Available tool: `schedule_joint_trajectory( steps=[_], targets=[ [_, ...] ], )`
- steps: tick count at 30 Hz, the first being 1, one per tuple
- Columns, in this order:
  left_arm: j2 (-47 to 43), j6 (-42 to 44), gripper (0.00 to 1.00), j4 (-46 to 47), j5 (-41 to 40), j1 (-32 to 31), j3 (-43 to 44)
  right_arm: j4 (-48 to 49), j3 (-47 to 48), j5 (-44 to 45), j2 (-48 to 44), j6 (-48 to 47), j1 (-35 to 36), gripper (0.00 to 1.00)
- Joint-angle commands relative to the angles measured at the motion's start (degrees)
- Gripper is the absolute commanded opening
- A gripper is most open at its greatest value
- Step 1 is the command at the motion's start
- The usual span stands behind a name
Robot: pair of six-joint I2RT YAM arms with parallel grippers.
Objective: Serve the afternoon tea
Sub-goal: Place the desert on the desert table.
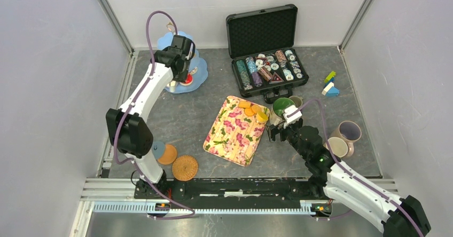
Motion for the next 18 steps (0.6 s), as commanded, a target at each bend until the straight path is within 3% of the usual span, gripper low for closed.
schedule_joint_trajectory(
  steps=[1,9,18],
  targets=[
    [0.56,2.34,0.25,5.28,-2.06,1.48,0.95,1.63,1.44,1.37,0.73,-0.48,0.24,0.98],
    [-2.24,1.57,0.26,11.45,0.37,4.67,-5.32,1.60,1.50,1.33,1.22,-0.51,0.24,0.98],
    [-2.68,-0.16,0.27,15.08,7.72,9.70,-6.32,1.84,1.44,0.51,1.65,-0.29,0.23,0.98]
  ],
)
